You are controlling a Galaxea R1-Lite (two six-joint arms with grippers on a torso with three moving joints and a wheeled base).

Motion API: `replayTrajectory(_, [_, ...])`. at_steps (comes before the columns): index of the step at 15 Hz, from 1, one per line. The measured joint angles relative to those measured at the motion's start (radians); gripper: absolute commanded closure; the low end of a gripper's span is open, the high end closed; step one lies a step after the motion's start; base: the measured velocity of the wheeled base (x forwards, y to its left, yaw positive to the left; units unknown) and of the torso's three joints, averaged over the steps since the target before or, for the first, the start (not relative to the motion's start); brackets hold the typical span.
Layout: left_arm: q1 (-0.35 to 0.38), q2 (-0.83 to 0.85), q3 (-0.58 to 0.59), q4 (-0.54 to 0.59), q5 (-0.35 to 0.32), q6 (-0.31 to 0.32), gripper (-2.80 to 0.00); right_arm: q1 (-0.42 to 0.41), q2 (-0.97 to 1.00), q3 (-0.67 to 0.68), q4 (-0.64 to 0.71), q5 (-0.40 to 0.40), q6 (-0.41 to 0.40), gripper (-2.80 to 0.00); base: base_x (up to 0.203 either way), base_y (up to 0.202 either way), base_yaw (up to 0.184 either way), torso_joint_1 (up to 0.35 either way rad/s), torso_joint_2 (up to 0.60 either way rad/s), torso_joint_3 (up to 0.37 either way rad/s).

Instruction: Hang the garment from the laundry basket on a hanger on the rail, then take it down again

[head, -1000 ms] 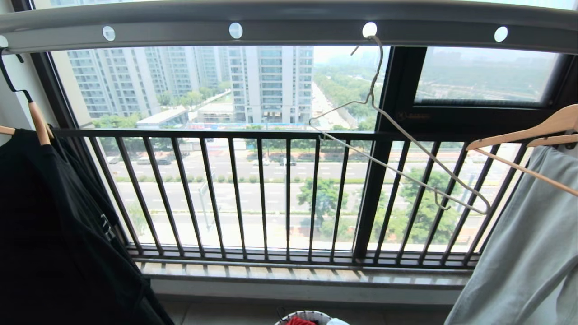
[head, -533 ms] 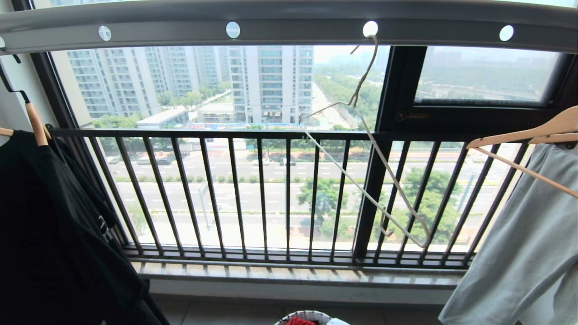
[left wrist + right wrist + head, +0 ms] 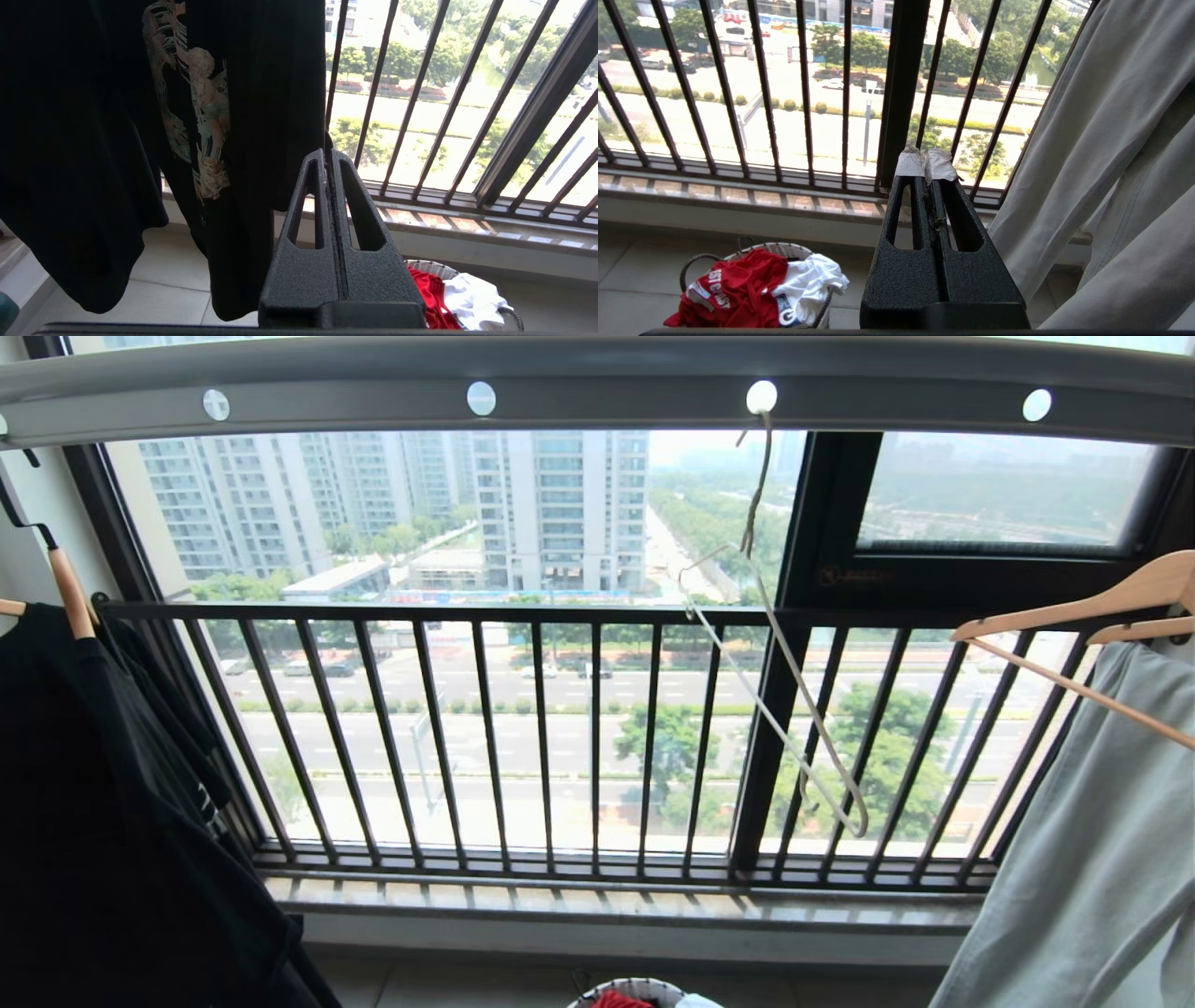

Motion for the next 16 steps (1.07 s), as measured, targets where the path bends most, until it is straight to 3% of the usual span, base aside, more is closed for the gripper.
replayTrajectory(2, [0.0, 0.0, 0.0, 0.0, 0.0, 0.0, 0.0, 0.0, -0.007, 0.07, -0.106, 0.05, -0.007, 0.0, 0.0, 0.0, 0.0, 0.0, 0.0, 0.0])
replayTrajectory(16, [0.0, 0.0, 0.0, 0.0, 0.0, 0.0, 0.0, 0.0, -0.01, 0.097, -0.087, 0.052, 0.02, 0.0, 0.0, 0.0, 0.0, 0.0, 0.0, 0.0])
